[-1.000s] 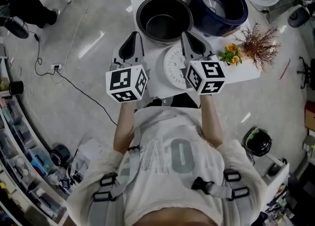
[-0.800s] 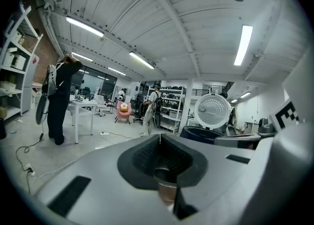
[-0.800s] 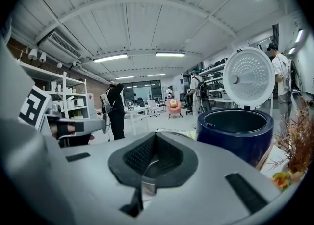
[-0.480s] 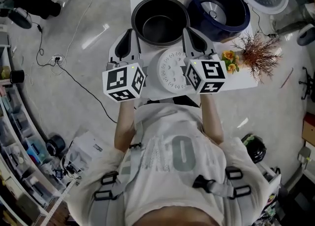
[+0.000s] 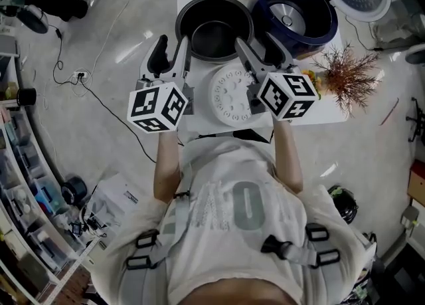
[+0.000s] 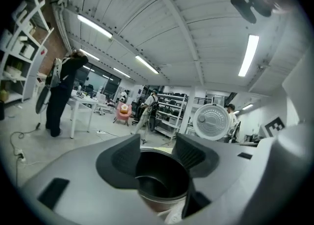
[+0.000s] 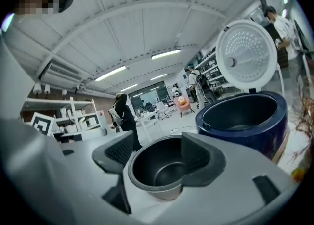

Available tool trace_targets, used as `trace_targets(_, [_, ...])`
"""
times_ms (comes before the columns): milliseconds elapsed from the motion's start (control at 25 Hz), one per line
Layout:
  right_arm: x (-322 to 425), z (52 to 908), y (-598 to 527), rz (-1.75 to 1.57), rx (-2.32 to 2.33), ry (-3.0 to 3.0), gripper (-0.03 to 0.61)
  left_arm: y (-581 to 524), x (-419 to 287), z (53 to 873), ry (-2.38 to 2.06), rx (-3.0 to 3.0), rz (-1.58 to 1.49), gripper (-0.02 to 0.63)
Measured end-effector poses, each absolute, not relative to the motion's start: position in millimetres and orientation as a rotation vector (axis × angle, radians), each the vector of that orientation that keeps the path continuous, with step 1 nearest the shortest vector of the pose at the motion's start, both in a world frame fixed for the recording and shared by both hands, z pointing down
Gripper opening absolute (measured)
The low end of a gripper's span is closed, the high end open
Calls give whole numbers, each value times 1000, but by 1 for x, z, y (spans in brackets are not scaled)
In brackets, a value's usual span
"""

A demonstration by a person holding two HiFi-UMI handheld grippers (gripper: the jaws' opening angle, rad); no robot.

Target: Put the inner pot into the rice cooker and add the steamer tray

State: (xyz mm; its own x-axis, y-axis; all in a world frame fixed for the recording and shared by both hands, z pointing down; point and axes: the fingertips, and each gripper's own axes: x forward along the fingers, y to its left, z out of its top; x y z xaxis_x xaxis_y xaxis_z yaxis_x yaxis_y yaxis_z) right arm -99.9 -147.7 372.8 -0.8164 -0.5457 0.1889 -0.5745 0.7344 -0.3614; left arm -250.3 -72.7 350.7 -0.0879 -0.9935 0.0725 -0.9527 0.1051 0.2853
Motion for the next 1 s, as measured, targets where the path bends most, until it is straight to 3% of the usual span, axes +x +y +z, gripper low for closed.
trace_targets(40, [-97, 374, -150, 706, 934, -2865, 302, -75, -250, 350, -2097, 1947, -277, 228])
trace_targets(160, [-87, 380, -157, 867, 983, -2852, 302, -76, -254, 354, -2021, 1910, -376, 272])
trace_targets(840, [-80, 463, -194, 1480, 1054, -2667, 260, -110, -282, 454, -1618, 1537, -710, 272])
trace_targets(1000, [-82, 478, -199, 1600, 1075, -2611, 244, -109, -289, 462, -1587, 1497, -756, 230])
